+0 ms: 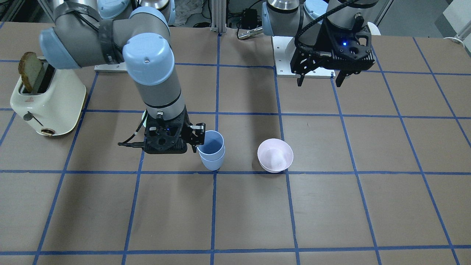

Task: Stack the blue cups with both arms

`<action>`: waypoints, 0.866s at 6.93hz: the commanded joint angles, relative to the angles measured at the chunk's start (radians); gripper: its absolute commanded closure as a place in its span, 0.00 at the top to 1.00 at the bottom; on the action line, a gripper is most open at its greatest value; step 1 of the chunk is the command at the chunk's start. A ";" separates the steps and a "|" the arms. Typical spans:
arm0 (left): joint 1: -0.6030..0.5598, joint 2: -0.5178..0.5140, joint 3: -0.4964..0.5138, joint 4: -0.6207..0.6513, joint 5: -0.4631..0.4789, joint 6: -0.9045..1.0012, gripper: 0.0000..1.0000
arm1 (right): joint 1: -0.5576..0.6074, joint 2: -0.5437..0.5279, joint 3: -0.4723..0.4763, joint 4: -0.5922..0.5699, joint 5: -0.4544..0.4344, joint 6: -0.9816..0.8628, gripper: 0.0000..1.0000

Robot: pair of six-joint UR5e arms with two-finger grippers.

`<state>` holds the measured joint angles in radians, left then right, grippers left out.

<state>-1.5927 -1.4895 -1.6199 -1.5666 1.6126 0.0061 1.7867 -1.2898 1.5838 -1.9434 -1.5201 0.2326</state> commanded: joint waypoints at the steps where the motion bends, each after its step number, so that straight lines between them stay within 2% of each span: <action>1: 0.000 -0.002 0.000 0.000 -0.002 0.000 1.00 | -0.169 -0.003 -0.137 0.165 -0.025 -0.128 0.96; 2: -0.001 -0.003 0.000 0.000 -0.005 0.000 1.00 | -0.266 -0.006 -0.143 0.158 -0.011 -0.247 1.00; 3: -0.001 -0.008 -0.002 0.000 -0.008 0.000 1.00 | -0.294 -0.032 -0.152 0.158 -0.012 -0.274 1.00; 4: 0.000 -0.008 -0.005 0.000 -0.020 -0.008 1.00 | -0.291 -0.092 -0.145 0.190 -0.014 -0.272 1.00; 5: 0.005 -0.009 -0.002 0.000 -0.104 0.000 1.00 | -0.286 -0.124 -0.143 0.258 -0.012 -0.269 1.00; 6: 0.008 -0.012 0.000 0.000 -0.105 -0.008 1.00 | -0.280 -0.156 -0.139 0.261 -0.008 -0.271 1.00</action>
<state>-1.5885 -1.4988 -1.6215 -1.5662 1.5344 0.0027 1.5022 -1.4057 1.4411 -1.7079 -1.5317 -0.0360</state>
